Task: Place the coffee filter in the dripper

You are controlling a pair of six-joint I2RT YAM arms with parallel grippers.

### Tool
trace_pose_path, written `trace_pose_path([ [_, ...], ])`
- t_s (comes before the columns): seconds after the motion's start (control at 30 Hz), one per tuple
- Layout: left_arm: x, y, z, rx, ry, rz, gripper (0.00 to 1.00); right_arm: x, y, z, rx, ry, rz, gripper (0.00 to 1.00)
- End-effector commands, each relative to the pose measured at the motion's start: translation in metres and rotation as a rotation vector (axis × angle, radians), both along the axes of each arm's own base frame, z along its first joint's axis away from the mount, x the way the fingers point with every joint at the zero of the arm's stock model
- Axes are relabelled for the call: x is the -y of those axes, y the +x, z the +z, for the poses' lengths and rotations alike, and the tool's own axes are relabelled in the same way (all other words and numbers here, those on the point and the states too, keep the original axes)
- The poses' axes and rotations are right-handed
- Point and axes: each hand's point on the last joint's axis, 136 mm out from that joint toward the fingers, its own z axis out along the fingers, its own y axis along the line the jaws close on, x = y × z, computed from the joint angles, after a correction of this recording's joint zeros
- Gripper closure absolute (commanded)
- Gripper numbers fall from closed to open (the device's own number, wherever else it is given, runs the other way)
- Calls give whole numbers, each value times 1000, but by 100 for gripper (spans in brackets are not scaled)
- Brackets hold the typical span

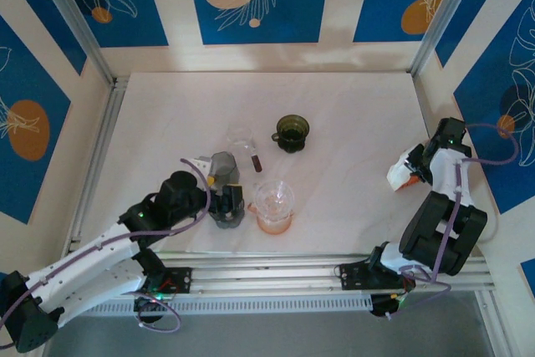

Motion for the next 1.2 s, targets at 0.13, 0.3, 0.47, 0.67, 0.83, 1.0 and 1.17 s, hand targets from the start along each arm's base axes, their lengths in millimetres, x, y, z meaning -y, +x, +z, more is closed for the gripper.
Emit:
trace_pose_path([
  [0.13, 3, 1, 5, 3, -29, -6, 0, 2, 9, 6, -5, -38, 32, 83],
  [0.3, 2, 2, 5, 3, -34, -2, 0, 0, 10, 4, -24, -45, 46, 89],
  [0.47, 2, 3, 5, -1, -35, -2, 0, -3, 11, 4, -32, -51, 61, 93],
  [0.67, 2, 4, 5, -3, -41, 1, 0, -14, 19, 9, -39, -70, 109, 96],
  [0.83, 2, 4, 6, -8, -44, 0, 0, -39, 40, 20, -57, -122, 228, 99],
  [1.0, 1, 3, 8, -20, -46, 5, 0, -76, 71, 29, -61, -155, 398, 100],
  [1.17, 1, 2, 14, -33, -56, 12, 0, -110, 94, 26, -88, -184, 588, 100],
])
